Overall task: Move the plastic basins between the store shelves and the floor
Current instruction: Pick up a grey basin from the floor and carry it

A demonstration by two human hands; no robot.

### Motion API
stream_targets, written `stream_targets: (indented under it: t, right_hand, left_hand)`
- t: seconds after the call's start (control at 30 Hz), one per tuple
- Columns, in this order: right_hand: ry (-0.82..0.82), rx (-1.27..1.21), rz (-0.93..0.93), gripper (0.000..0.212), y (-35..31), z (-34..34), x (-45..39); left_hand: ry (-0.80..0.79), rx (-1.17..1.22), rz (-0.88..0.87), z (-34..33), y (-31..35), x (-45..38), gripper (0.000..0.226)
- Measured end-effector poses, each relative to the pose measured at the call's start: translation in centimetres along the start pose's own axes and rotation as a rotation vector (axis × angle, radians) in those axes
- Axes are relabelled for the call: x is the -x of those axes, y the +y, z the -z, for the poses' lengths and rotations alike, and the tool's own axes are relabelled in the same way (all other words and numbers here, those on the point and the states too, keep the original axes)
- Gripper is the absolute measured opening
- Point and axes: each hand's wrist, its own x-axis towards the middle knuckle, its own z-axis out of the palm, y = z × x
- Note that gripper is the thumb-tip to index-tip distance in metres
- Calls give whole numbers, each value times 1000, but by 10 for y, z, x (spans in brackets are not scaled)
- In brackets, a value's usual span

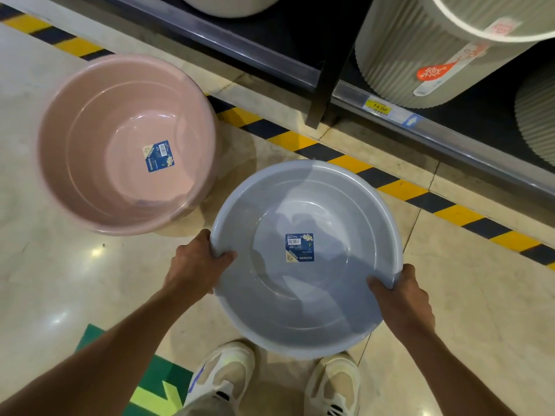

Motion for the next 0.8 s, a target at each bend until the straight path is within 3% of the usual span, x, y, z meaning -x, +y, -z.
stream_targets:
  t: [0.4,0.8]
  right_hand:
    - [19,-22,116,35,-45,73,36]
    - [43,-40,372,34,-188,188,142]
  left_hand:
    - [144,-5,-69,60,29,38,44]
    - [283,114,-10,230,38,132,48]
